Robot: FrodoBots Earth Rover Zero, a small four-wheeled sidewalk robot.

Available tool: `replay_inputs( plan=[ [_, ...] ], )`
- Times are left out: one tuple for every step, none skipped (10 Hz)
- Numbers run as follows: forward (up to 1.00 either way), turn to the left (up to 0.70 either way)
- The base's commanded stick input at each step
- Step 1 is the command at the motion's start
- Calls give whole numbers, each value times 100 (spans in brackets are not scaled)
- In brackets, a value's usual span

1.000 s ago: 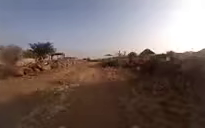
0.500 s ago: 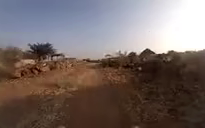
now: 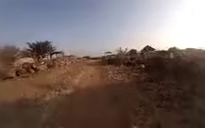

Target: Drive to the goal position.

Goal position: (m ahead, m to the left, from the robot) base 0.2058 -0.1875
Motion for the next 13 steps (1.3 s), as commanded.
replay_inputs(
  plan=[
    [70, 0],
    [70, 0],
    [70, 0],
    [70, 0],
    [70, 0],
    [70, 0],
    [70, 0],
    [70, 0],
    [70, 0],
    [70, 0],
    [70, 0],
    [70, 0],
    [70, 0]
  ],
)
